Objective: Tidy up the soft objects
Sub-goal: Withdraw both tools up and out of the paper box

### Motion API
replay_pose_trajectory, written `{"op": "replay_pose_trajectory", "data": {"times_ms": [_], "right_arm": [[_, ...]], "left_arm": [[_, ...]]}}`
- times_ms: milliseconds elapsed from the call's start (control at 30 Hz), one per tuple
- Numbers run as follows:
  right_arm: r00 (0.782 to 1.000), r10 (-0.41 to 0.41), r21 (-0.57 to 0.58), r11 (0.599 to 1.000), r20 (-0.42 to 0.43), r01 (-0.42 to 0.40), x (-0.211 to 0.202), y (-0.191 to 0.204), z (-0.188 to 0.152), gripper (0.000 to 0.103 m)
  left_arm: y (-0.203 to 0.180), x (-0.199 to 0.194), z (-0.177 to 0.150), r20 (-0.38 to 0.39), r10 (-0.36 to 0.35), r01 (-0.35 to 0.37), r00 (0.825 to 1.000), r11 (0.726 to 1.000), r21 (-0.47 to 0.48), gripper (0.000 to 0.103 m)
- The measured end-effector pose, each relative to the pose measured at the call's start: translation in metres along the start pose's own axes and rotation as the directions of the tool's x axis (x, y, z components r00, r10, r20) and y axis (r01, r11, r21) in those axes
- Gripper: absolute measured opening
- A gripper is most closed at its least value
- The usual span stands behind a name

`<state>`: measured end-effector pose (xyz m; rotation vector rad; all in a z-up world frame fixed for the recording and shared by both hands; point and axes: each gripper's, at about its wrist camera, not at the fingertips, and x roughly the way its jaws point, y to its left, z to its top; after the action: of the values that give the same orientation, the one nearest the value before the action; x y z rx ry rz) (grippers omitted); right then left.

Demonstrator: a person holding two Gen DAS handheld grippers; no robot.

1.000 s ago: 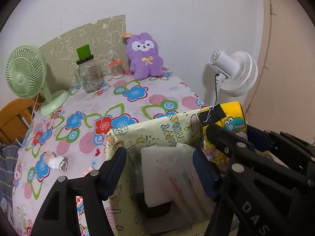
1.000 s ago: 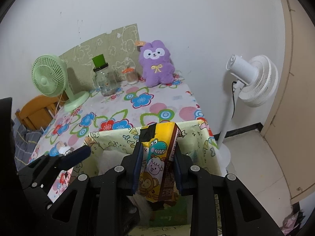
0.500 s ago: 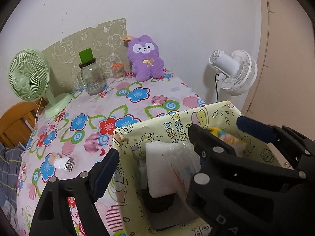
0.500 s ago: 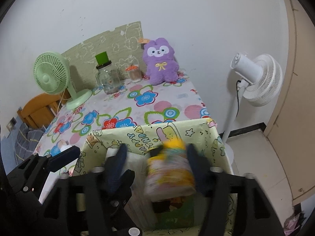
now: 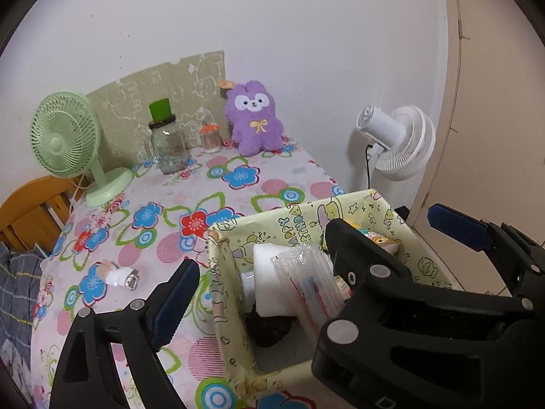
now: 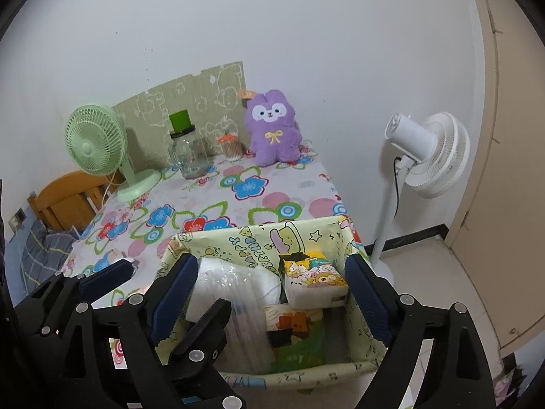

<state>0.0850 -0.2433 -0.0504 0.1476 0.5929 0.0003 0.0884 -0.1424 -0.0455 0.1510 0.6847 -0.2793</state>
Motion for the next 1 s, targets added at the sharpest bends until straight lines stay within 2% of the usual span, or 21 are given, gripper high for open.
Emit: {"op": "replay_pose_trajectory", "data": {"times_ms": [333,567,833,1000], "right_arm": [[0.998,-0.034,-0.015,0.999,0.058,0.035,-0.037,0.020,0.003,0.097],[0.997,-0.027,-0.024,0.999,0.072,0.029,-0.055,0.037,0.006,0.098],[0.994,-0.055,-0.033,0.998,0.097,0.058,-0.062,0.058,0.006,0.103],[0.994,-0.041,-0.024,0.999,0.100,0.043,-0.062,0.070,0.005,0.103]], "left_arm": [[0.012,-0.035,-0.001,0.059,0.010,-0.009,0.998,1.000,-0.012,0.098],[0.024,-0.057,-0.003,0.102,0.014,-0.012,0.995,1.000,-0.020,0.103],[0.042,-0.064,-0.005,0.098,0.019,-0.017,0.995,1.000,-0.023,0.103],[0.054,-0.068,-0.008,0.104,0.025,-0.021,0.994,0.999,-0.036,0.103]]}}
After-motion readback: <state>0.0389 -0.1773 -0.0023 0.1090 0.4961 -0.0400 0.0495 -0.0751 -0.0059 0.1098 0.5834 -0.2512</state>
